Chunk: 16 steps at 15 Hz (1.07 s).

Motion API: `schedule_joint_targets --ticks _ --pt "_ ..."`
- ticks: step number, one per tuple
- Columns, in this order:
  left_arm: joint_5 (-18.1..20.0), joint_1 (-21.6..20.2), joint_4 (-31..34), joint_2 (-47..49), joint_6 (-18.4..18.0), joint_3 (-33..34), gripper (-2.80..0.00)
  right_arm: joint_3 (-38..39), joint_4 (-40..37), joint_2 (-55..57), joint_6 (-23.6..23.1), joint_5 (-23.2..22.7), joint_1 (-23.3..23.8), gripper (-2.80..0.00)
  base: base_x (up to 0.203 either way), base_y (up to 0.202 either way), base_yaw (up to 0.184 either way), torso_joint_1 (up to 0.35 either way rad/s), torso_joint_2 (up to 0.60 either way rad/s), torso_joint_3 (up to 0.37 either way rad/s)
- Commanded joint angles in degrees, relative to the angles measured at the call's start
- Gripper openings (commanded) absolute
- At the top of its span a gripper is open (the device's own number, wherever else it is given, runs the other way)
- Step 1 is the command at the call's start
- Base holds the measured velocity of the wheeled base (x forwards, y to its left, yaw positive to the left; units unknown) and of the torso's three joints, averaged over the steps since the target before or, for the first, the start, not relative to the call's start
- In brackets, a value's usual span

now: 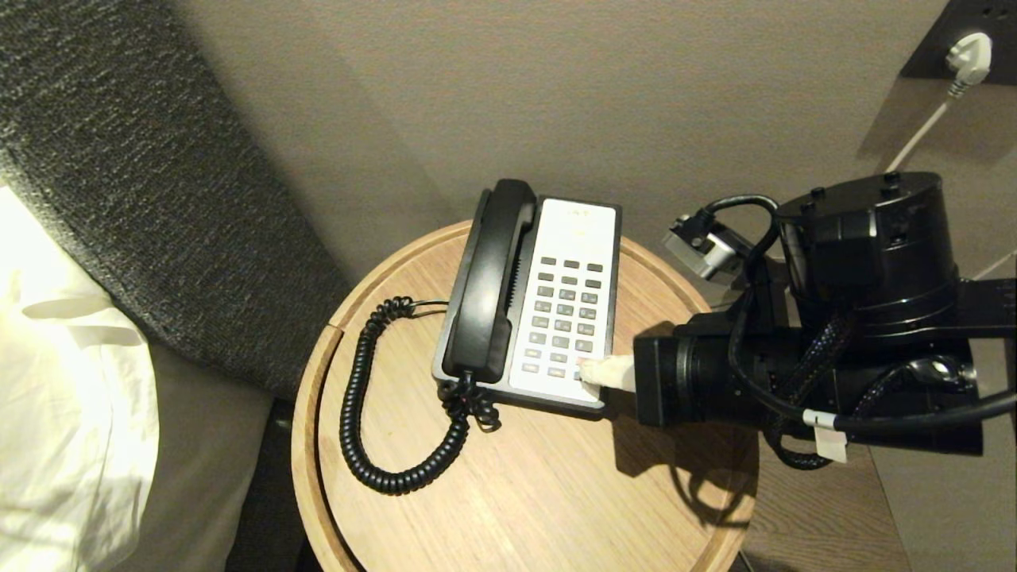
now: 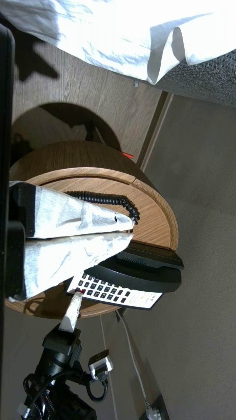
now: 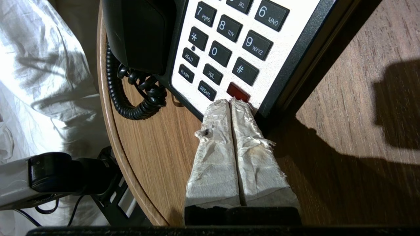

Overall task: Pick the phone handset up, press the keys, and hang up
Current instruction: End the call using the dial pad

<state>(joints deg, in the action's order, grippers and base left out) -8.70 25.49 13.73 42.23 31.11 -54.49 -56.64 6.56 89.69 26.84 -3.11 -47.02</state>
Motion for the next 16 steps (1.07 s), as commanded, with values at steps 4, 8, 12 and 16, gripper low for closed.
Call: schedule_joint_targets --ticks 4,8,12,16 --pt "-0.1 0.0 0.1 0.1 0.3 0.1 -2.8 0.2 1.4 1.0 0.1 0.1 0.0 -2.8 0.0 0.0 0.0 0.0 0.0 0.0" --pt "-0.1 0.0 0.1 0.0 0.3 0.1 -2.8 0.5 1.4 1.5 -1.1 0.1 0.0 -2.8 0.0 0.0 0.0 0.0 0.0 0.0" --pt "-0.1 0.0 0.2 -0.3 0.3 0.3 -2.8 1.3 1.4 1.0 -2.7 0.1 0.0 -2.8 0.0 0.0 0.0 0.0 0.0 0.0" --pt "-0.1 0.0 0.2 -0.5 1.2 0.6 -2.8 0.4 1.8 -0.3 -2.3 1.0 0.0 -2.8 0.0 0.0 0.0 0.0 0.0 0.0"
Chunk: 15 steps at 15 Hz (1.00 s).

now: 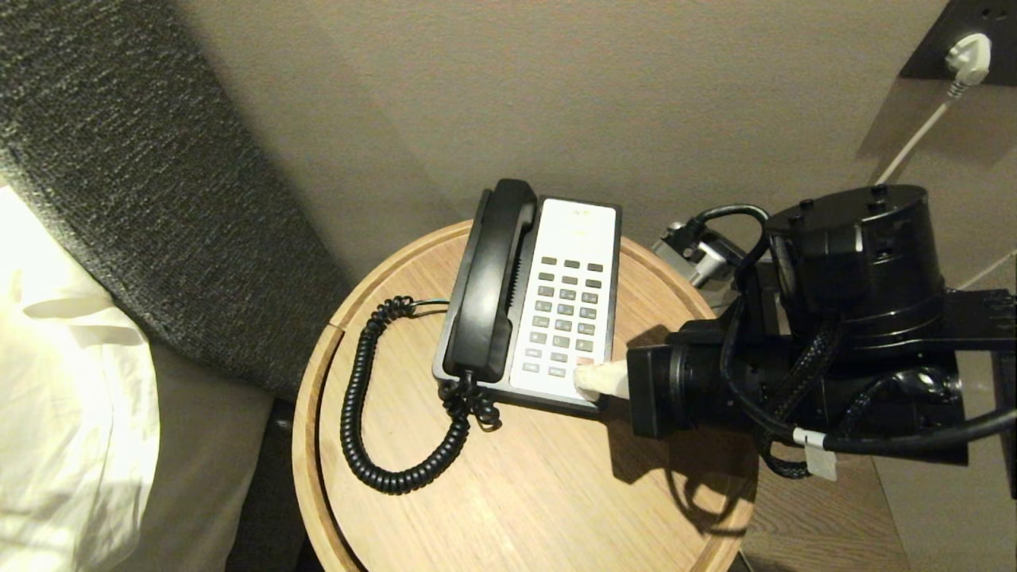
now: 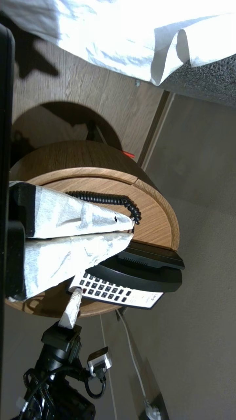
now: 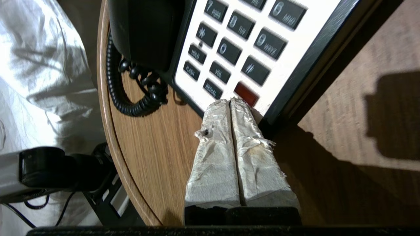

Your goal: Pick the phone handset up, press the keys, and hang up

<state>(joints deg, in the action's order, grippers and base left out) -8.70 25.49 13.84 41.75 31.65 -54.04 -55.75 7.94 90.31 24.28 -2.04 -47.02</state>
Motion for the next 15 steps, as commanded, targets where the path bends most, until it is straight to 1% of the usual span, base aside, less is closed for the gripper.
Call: schedule_joint_targets --ticks 1,3,5,6,8,10,13,14,15 --pt "-0.1 0.0 0.0 0.0 1.2 0.6 -2.8 -0.7 0.8 -1.8 0.6 -0.1 0.0 -2.8 0.0 0.0 0.0 0.0 0.0 0.0" --pt "-0.3 0.0 -0.4 -0.2 1.2 1.4 -2.8 -0.6 0.9 -3.3 1.0 -0.2 0.0 -2.8 0.0 0.0 0.0 0.0 0.0 0.0" --pt "-1.2 -0.5 -0.4 -0.5 1.0 1.7 -2.8 -0.8 0.9 -4.5 1.1 -0.1 0.0 -2.8 0.0 0.0 0.0 0.0 0.0 0.0" --pt "-1.3 -2.2 -0.1 -1.3 1.0 1.9 -2.8 -0.7 0.9 -5.3 1.1 0.0 0.0 -2.8 0.0 0.0 0.0 0.0 0.0 0.0" --pt "-2.2 -8.5 0.8 -4.2 1.0 3.7 -2.8 -0.5 0.7 -6.9 0.9 0.2 0.0 -2.8 0.0 0.0 0.0 0.0 0.0 0.0" --pt "-4.0 -14.4 3.1 -10.2 0.9 7.0 -2.8 -1.4 0.6 -8.1 0.8 0.4 0.0 -2.8 0.0 0.0 0.0 0.0 0.0 0.0" --pt "-5.1 -22.0 9.6 -20.3 0.4 12.4 -2.8 -1.0 0.7 -11.0 0.9 2.2 0.0 -2.8 0.0 0.0 0.0 0.0 0.0 0.0" --pt "-5.0 -24.2 12.2 -23.3 -0.7 14.2 -2.8 -0.7 0.7 -11.9 1.0 2.4 0.0 -2.8 0.0 0.0 0.0 0.0 0.0 0.0" --pt "-4.8 -25.4 13.4 -26.3 -3.5 17.7 -2.8 -0.1 0.8 -13.0 1.0 2.7 0.1 -2.8 0.0 0.0 0.0 0.0 0.0 0.0"
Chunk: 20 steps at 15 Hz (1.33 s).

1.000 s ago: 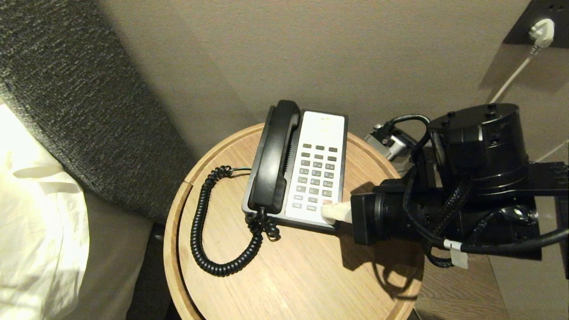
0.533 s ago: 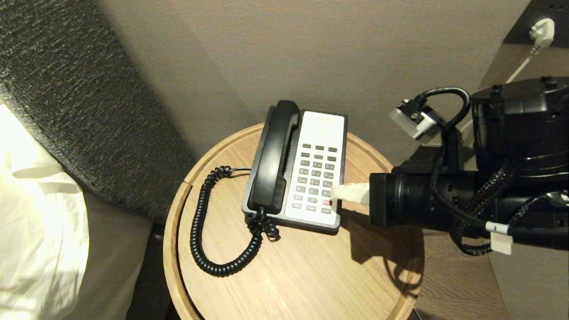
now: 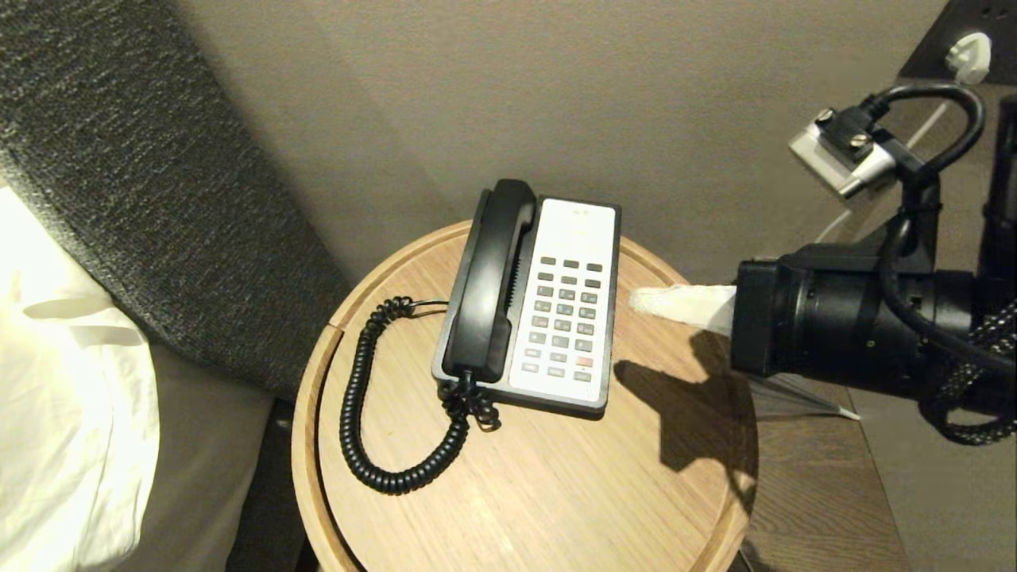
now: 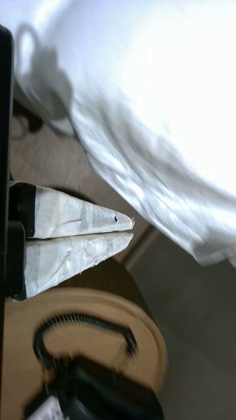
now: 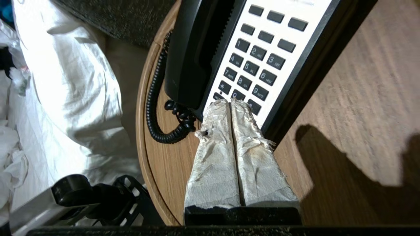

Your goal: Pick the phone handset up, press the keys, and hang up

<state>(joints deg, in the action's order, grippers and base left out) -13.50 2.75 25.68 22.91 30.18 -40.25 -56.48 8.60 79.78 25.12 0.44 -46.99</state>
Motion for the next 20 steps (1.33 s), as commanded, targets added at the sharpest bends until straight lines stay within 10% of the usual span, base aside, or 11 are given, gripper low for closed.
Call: schedule_joint_targets --ticks 1,4,8,11,20 --pt "0.1 -3.1 1.9 -10.7 -6.8 7.8 -2.8 1.4 0.2 -3.3 0.2 1.1 0.2 -2.8 0.0 0.0 0.0 0.0 0.0 0.0" --pt "3.4 -2.8 -3.2 -17.7 -20.4 20.2 -2.8 2.1 0.3 -5.3 0.2 1.7 0.2 -2.8 0.0 0.0 0.0 0.0 0.0 0.0" --pt "10.0 -2.7 -29.1 -22.1 -26.1 39.3 -2.8 2.8 0.4 -7.5 0.1 2.5 0.2 -2.8 0.0 0.0 0.0 0.0 0.0 0.0" --pt "13.6 -2.7 -30.5 -22.9 -33.2 42.2 -2.8 4.3 0.3 -9.4 0.1 2.6 0.2 -2.8 0.0 0.0 0.0 0.0 0.0 0.0" --pt "13.7 -2.7 -30.9 -22.9 -33.7 42.5 -2.8 13.2 -0.2 -21.6 0.0 7.3 1.7 -2.8 0.0 0.0 0.0 0.0 0.0 0.0"
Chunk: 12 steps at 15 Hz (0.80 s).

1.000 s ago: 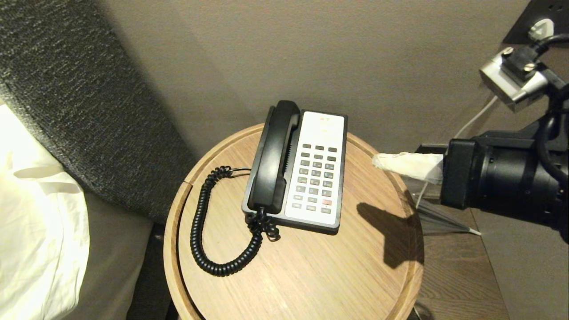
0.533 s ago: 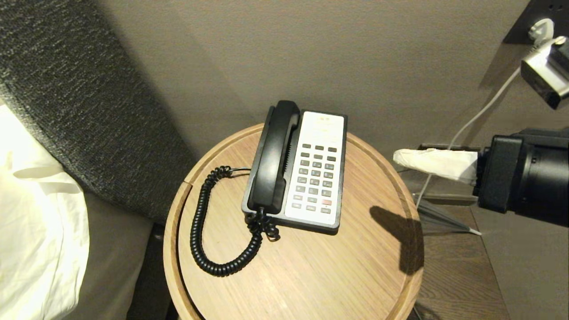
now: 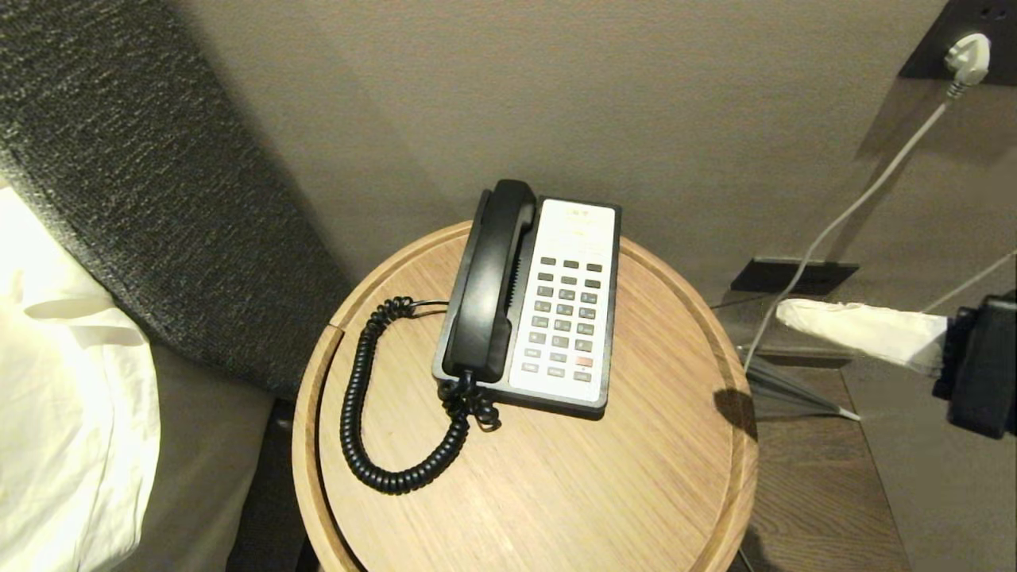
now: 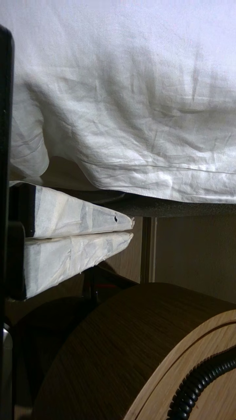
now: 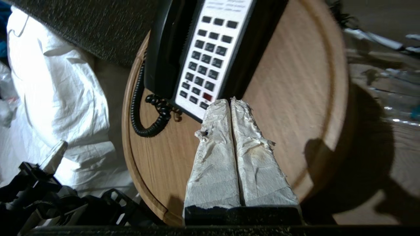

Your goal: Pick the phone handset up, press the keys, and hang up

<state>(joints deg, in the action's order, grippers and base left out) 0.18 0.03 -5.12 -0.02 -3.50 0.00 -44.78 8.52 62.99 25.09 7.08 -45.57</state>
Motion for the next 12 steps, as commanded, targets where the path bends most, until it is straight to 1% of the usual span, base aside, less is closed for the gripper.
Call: schedule_joint_targets --ticks 1,2,3,4,5,6,7,9,11,12 --pt "0.0 0.0 -0.1 0.0 0.0 2.3 -2.8 2.8 -0.5 -7.9 -0.1 1.4 1.0 -2.8 0.0 0.0 0.0 0.0 0.0 0.0" --pt "0.0 0.0 -0.1 0.0 0.0 2.3 -2.8 5.0 -1.1 -11.2 -0.2 1.7 3.0 -2.8 0.0 0.0 0.0 0.0 0.0 0.0" --pt "0.0 0.1 -0.1 0.0 0.0 2.3 -2.8 7.8 -1.4 -13.9 -0.6 1.4 7.3 -2.8 0.0 0.0 0.0 0.0 0.0 0.0" --pt "0.0 0.0 -0.1 0.0 0.0 2.3 -2.8 10.8 -1.6 -16.8 -1.4 0.5 13.5 -2.8 0.0 0.0 0.0 0.0 0.0 0.0" --pt "0.0 0.1 -0.1 0.0 0.0 2.3 -2.8 14.5 -1.8 -20.8 -2.2 -1.8 22.0 -2.8 0.0 0.0 0.0 0.0 0.0 0.0" --pt "0.0 0.0 -0.1 0.0 0.0 2.3 -2.8 18.3 -2.0 -26.7 -3.1 -5.0 29.0 -2.8 0.0 0.0 0.0 0.0 0.0 0.0" --pt "0.0 0.1 -0.1 0.0 0.0 2.3 -2.8 22.1 -2.4 -33.0 -4.6 -7.6 33.5 -2.8 0.0 0.0 0.0 0.0 0.0 0.0" --pt "0.0 0.0 -0.1 0.0 0.0 2.3 -2.8 30.3 -3.8 -44.8 -9.4 -12.1 41.1 -2.8 0.0 0.0 0.0 0.0 0.0 0.0" --pt "0.0 0.1 -0.1 0.0 0.0 2.3 -2.8 37.2 -5.1 -55.2 -15.6 -14.9 44.1 -2.8 0.0 0.0 0.0 0.0 0.0 0.0" --pt "0.0 0.0 -0.1 0.0 0.0 2.3 -2.8 40.2 -5.7 -59.0 -18.7 -14.9 44.9 -2.8 0.0 0.0 0.0 0.0 0.0 0.0"
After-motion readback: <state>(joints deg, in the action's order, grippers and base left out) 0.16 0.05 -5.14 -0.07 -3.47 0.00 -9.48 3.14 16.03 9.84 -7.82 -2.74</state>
